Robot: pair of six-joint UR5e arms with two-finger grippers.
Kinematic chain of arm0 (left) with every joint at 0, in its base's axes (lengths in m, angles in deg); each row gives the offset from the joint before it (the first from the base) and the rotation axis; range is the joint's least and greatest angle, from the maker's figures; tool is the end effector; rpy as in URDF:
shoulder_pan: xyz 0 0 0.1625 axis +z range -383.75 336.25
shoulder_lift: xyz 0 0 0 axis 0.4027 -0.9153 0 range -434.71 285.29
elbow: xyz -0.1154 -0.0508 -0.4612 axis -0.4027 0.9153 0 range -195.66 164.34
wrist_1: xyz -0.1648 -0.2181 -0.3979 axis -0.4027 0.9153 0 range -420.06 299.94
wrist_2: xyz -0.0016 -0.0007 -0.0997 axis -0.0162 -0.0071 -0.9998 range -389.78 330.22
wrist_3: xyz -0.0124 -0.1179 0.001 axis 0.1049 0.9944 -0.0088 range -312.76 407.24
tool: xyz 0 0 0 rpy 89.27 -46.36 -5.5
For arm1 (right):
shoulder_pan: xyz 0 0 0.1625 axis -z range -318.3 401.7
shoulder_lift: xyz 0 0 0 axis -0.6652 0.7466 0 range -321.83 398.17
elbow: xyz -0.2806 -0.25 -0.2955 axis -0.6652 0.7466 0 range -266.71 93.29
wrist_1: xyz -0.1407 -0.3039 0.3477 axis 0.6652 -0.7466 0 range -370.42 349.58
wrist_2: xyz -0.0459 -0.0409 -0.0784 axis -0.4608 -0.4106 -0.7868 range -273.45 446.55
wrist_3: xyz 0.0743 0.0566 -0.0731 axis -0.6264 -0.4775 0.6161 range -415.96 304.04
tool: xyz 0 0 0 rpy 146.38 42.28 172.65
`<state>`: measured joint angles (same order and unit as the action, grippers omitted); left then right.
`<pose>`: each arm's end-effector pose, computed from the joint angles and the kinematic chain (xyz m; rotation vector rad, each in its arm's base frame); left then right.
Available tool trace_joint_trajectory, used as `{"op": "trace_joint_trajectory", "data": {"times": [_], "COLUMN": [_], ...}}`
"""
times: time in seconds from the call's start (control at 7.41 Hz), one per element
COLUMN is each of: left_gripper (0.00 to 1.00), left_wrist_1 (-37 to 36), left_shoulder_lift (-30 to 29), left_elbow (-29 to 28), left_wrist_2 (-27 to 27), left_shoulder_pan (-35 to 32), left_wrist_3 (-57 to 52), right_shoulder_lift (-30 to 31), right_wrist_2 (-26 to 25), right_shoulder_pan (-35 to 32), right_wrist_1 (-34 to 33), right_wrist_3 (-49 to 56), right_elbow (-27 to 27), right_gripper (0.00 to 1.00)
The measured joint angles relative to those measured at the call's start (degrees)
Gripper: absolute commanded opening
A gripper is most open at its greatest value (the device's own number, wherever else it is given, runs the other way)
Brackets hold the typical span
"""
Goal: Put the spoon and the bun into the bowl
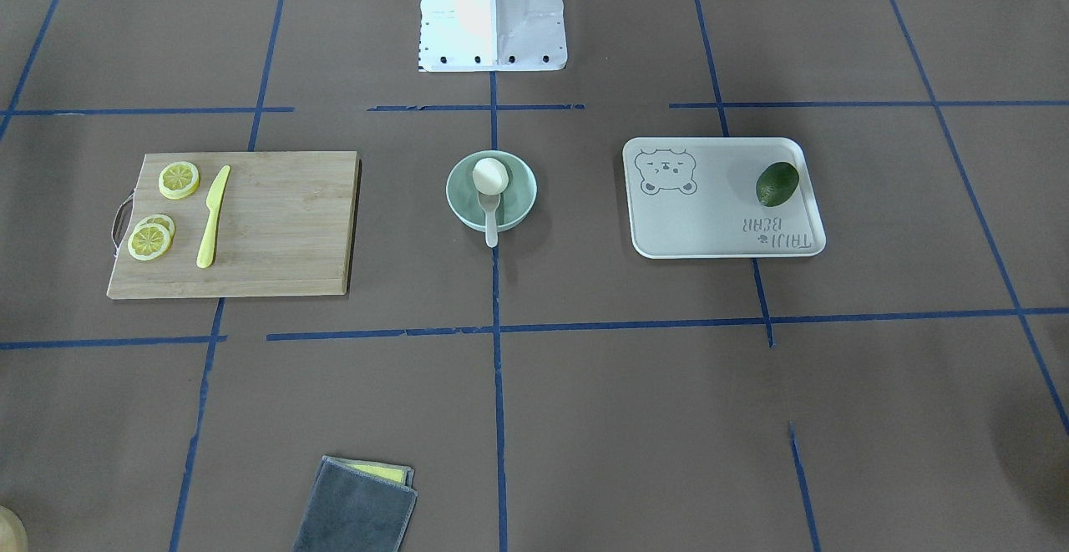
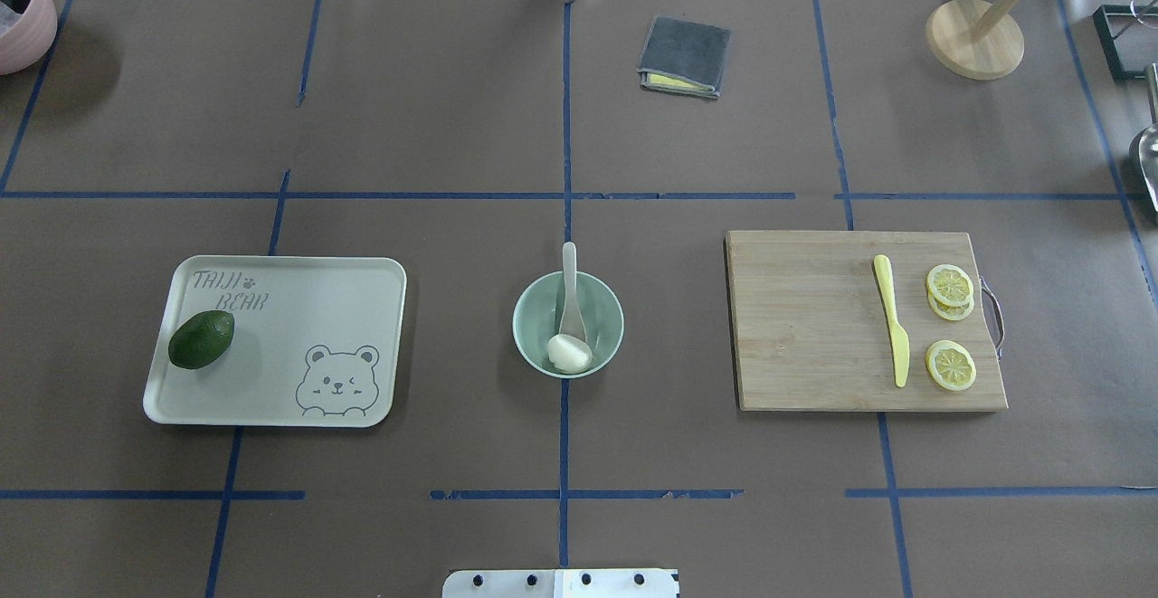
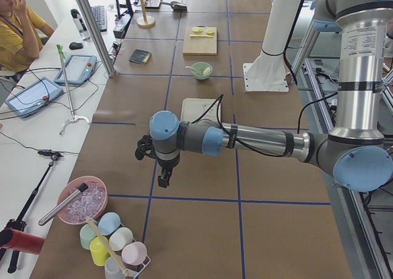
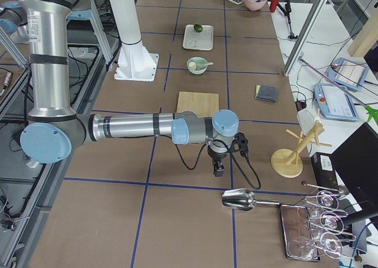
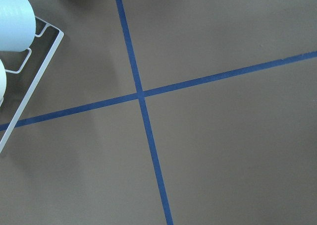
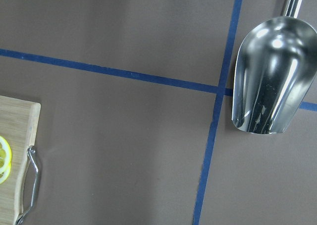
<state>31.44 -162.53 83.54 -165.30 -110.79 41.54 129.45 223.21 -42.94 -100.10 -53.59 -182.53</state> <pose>-0.0200 -0.5551 0.6509 0.1600 0.7907 0.2020 -0.0053 -0.5601 0.6763 0.0591 -0.8166 -0.1617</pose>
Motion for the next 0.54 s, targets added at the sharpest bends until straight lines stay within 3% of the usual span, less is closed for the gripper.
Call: {"op": "trace_joint_trajectory", "data": {"times": [0.54], "left_gripper": [1.0], "left_wrist_1": [0.1], "left_shoulder_lift": [-0.1], "left_elbow": [-0.3], "left_wrist_2": [-0.1], "left_shoulder_pan": [0.0], "left_wrist_3": [0.0], "right_shoulder_lift": [0.4], "right_wrist_2": [-0.2], "right_shoulder_pan": [0.0], "right_wrist_1": [0.0], "right_wrist_3": [0.1], "right_elbow": [-0.4], "right_gripper": [1.0]}}
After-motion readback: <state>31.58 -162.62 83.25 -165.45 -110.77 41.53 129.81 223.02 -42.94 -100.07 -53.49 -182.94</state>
